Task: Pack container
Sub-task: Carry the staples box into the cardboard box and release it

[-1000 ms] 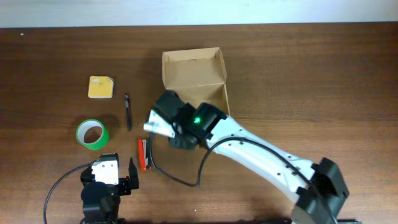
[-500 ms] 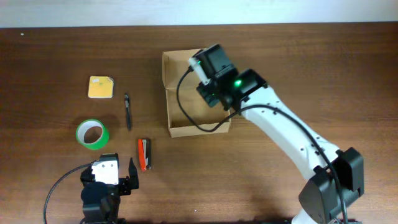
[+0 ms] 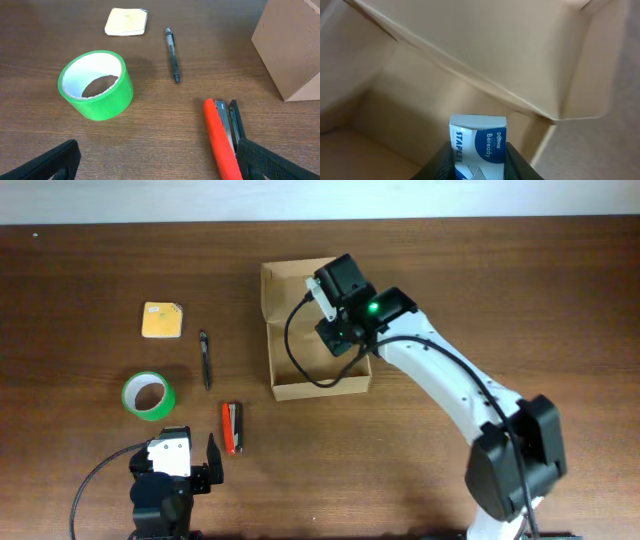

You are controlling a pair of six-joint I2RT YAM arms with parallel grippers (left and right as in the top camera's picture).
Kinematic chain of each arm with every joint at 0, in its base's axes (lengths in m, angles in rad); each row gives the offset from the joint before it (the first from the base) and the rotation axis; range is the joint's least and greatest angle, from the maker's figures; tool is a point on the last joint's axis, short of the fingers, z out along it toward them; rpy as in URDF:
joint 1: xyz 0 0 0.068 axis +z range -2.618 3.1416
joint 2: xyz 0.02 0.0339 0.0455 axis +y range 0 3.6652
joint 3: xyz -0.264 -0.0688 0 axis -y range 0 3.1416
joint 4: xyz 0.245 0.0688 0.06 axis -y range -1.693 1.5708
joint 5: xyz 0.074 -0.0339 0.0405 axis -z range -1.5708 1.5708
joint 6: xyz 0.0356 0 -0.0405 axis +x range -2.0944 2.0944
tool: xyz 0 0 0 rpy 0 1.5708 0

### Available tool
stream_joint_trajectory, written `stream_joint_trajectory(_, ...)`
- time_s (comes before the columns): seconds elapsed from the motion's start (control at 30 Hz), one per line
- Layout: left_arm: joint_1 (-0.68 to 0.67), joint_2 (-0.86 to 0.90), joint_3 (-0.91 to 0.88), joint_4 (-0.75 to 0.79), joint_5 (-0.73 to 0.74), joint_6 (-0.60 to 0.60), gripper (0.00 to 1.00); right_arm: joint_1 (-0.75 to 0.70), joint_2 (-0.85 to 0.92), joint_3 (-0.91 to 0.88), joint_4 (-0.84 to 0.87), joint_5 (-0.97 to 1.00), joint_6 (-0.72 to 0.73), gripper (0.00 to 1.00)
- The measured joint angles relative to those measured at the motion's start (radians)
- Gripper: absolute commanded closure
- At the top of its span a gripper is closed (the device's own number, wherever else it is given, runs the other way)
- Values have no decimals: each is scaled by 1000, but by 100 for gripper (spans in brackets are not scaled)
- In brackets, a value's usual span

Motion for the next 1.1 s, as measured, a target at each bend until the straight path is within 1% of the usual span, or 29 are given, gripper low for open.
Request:
stream_joint_trajectory(0.23, 0, 0, 0, 0, 0, 0, 0, 1, 61, -2, -4, -15, 8, 70)
stream_joint_trajectory(0.33, 0, 0, 0, 0, 0, 0, 0, 1, 69, -2, -4, -19, 10, 71)
stream_joint_trajectory(0.4, 0, 0, 0, 0, 0, 0, 0, 1, 71, -2, -4, -20, 11, 69)
stream_joint_trajectory(0.57, 0, 0, 0, 0, 0, 0, 0, 2, 71, -2, -4, -23, 11, 68)
stream_joint_trajectory(0.6, 0, 0, 0, 0, 0, 0, 1, 2, 71, -2, -4, -23, 10, 67)
stream_joint_trajectory(0.67, 0, 0, 0, 0, 0, 0, 0, 2, 71, -2, -4, -23, 14, 60)
stream_joint_trajectory(0.83, 0, 0, 0, 0, 0, 0, 1, 2, 71, -22, -3, -23, 14, 54)
stream_joint_trajectory(1.1, 0, 0, 0, 0, 0, 0, 1, 2, 71, -55, 35, -23, 11, 52)
